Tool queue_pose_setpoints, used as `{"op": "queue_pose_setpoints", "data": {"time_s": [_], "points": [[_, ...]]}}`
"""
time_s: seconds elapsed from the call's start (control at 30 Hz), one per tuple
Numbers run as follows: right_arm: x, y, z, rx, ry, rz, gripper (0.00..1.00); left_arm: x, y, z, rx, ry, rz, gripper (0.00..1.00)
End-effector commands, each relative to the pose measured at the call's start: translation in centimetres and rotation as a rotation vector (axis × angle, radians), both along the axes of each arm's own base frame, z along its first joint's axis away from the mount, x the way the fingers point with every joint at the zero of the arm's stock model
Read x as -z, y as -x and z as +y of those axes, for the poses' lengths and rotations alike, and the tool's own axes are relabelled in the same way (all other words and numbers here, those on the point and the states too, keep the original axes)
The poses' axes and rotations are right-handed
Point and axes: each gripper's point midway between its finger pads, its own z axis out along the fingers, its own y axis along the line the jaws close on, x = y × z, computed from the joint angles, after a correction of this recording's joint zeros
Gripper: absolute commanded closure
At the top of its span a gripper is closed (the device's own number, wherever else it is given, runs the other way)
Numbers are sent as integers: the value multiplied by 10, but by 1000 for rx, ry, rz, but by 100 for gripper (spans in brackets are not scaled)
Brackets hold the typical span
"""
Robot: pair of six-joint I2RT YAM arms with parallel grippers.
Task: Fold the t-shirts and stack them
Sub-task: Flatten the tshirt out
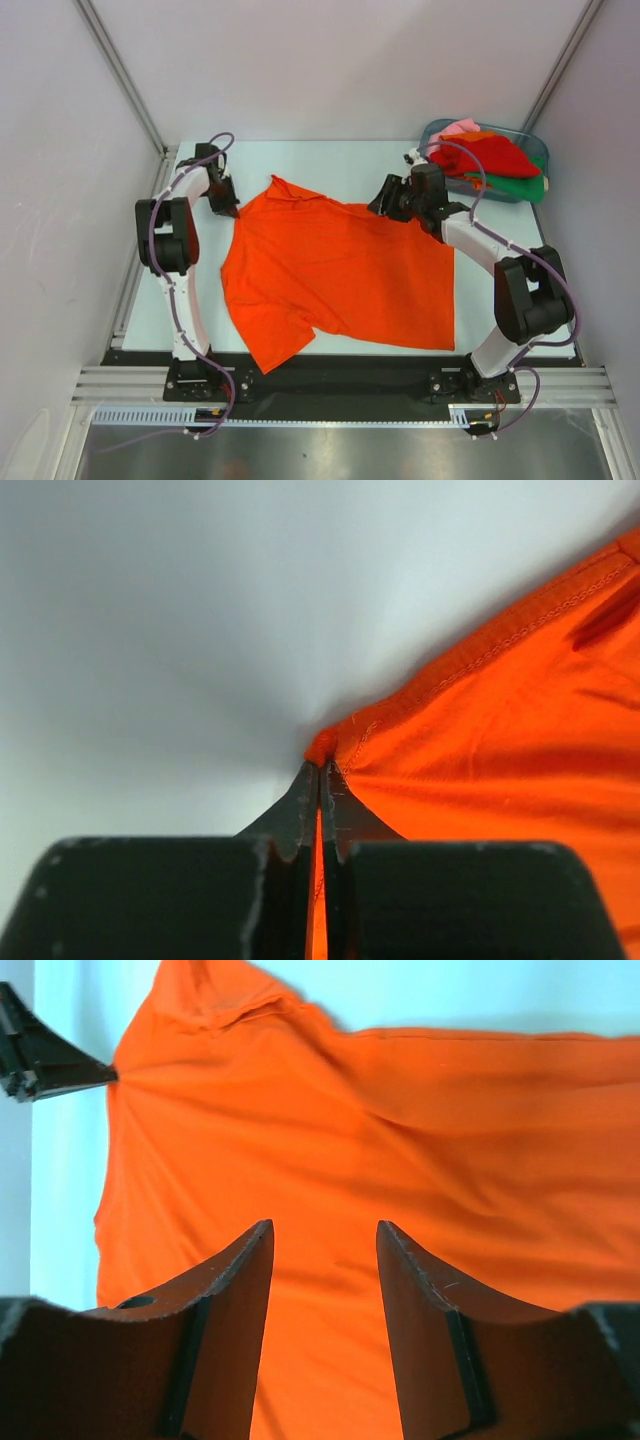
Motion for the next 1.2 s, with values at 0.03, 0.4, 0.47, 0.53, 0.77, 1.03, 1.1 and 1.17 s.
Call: {"op": "queue_pose_setpoints", "data": {"time_s": [0.03, 0.4, 0.47, 0.53, 0.77, 1.03, 1.1, 1.17], "points": [[-4, -8, -19, 22, 30, -35, 49, 7, -11, 26, -73, -54, -6, 100], [28, -50, -47, 114, 179, -6, 49, -1, -12, 107, -198, -133, 1, 100], [28, -63, -50, 128, 192, -19, 48, -7, -15, 116, -214, -137, -10, 100], [31, -71, -54, 131, 219, -16, 48, -11, -14, 125, -239, -134, -7, 99], [36, -111, -82, 207, 340, -40, 48, -65, -18, 119, -292, -155, -156, 42], [30, -143, -93, 234, 371, -53, 47, -109, -100, 41, -170, 181, -364, 33], [29, -145, -92, 235, 360, -54, 47, -90, -115, 31, -163, 255, -357, 33], [27, -148, -93, 232, 349, -64, 47, -95, -131, 21, -178, 323, -386, 32]]}}
